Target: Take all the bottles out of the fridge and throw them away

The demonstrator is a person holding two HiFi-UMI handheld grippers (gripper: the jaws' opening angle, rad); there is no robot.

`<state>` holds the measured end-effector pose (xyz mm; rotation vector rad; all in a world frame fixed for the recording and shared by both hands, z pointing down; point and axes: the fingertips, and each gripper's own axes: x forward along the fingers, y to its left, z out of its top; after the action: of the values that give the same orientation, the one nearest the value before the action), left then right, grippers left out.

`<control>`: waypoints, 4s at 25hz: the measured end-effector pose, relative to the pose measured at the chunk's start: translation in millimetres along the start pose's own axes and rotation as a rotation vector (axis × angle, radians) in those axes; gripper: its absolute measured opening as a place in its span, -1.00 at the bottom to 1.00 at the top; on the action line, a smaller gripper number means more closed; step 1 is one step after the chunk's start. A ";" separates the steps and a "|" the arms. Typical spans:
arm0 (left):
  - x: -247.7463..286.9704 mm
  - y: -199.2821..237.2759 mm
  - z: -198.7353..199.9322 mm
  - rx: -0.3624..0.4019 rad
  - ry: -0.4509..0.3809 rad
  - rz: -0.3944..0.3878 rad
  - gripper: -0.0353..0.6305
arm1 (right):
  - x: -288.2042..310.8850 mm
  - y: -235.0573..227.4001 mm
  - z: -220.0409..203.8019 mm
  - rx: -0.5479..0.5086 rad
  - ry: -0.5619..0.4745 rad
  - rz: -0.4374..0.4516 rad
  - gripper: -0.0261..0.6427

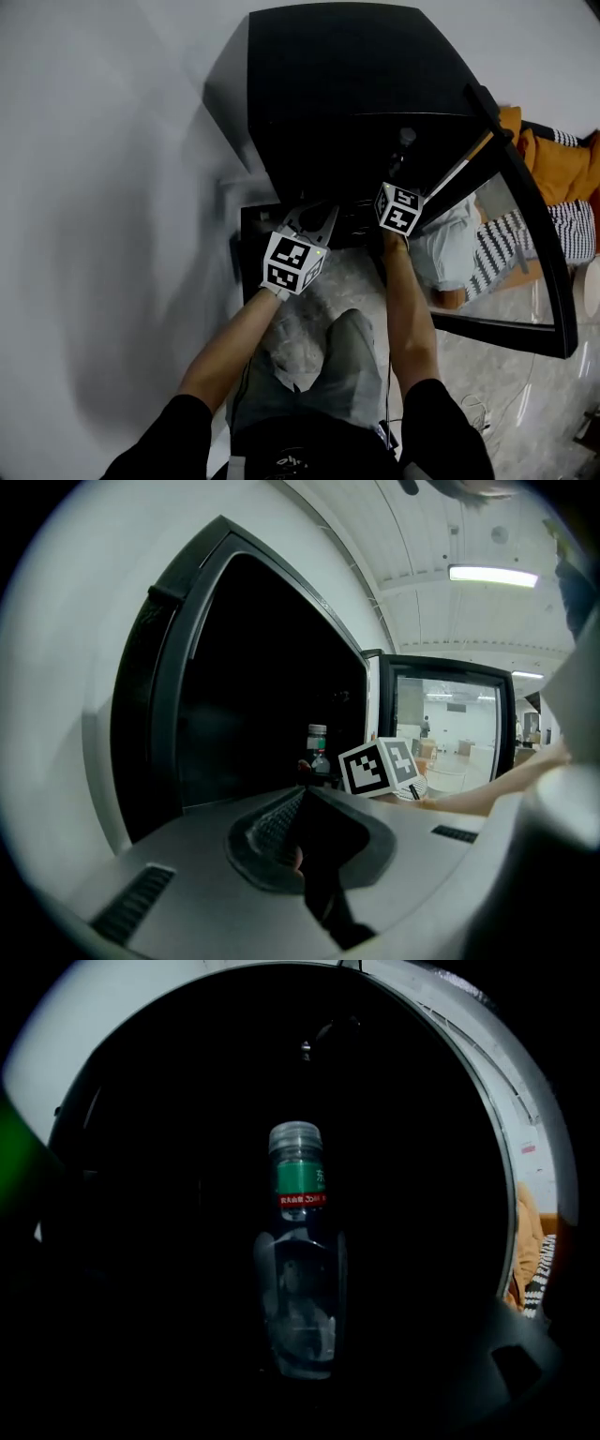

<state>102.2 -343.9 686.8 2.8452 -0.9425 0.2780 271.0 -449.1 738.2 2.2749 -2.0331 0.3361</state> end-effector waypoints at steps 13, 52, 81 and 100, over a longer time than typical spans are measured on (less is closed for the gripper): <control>2.8 21.7 -10.7 -0.016 -0.002 0.034 -0.89 | 13.1 6.8 -8.4 -0.041 -0.021 -0.004 0.00; -188.5 -52.3 205.3 -0.098 0.021 0.094 -0.89 | -258.8 95.3 202.6 -0.035 0.058 0.116 -0.01; -411.4 63.2 172.1 -0.243 -0.061 0.604 -0.89 | -259.0 380.6 196.1 -0.185 0.102 0.649 -0.01; -365.3 79.1 -22.9 -0.361 0.079 0.539 -0.89 | -235.7 391.1 -20.5 -0.205 0.283 0.724 -0.01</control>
<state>-236.2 -191.8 635.9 2.2033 -1.5496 0.2376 -141.4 -263.1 672.9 1.2284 -2.5032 0.4262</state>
